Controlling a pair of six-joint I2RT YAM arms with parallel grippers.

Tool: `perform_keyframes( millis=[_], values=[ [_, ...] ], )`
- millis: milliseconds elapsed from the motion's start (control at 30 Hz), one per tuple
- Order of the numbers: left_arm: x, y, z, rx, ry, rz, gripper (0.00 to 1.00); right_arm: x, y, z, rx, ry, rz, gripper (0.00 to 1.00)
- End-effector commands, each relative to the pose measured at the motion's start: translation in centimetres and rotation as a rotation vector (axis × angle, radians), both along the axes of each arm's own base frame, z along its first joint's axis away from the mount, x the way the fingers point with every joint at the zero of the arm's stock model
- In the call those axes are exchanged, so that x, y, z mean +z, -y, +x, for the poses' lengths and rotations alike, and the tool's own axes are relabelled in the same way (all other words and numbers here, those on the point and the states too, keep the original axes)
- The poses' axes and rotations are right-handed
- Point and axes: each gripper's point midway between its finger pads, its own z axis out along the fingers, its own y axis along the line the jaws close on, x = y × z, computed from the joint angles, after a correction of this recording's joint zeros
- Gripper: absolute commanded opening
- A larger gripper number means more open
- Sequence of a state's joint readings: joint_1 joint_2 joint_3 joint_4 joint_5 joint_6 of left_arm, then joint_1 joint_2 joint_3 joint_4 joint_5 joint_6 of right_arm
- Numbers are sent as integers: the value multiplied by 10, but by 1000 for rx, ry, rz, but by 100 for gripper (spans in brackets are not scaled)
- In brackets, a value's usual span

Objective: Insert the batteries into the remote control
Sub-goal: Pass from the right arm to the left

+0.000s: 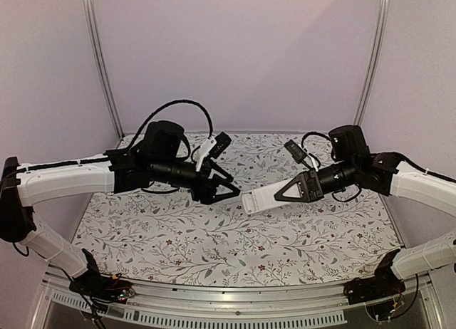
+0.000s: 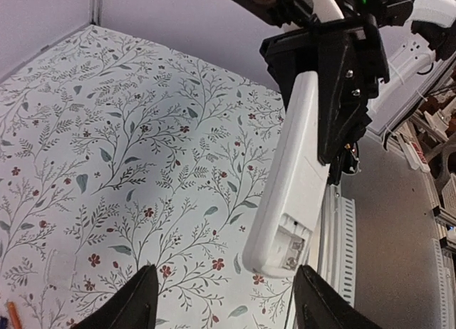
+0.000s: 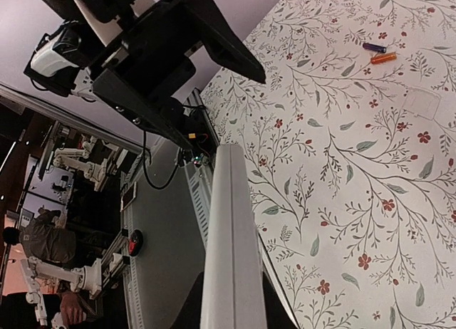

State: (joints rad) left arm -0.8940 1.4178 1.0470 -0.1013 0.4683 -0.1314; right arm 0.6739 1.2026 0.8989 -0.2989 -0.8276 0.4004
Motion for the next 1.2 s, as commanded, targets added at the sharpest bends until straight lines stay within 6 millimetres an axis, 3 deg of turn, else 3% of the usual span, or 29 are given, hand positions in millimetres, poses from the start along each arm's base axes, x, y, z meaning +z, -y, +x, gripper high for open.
perform_keyframes(
  millis=[0,167,433,800,900,1067,1167],
  values=[
    [1,21,-30,-163,-120,-32,62,13,-6,-26,152,69,5,0],
    [4,31,-46,-234,-188,-54,51,21,-6,-27,162,105,12,0],
    [9,35,-52,-275,-211,-76,24,25,-5,-27,161,148,15,0],
    [4,39,-55,-305,-239,-81,8,42,-7,-27,142,165,87,1],
    [4,37,-58,-322,-230,-62,0,39,-7,-29,150,151,83,4],
    [5,35,-60,-338,-214,-50,0,38,-6,-32,161,137,83,10],
    [5,33,-61,-348,-205,-37,0,36,-6,-34,167,116,75,30]
  ],
)
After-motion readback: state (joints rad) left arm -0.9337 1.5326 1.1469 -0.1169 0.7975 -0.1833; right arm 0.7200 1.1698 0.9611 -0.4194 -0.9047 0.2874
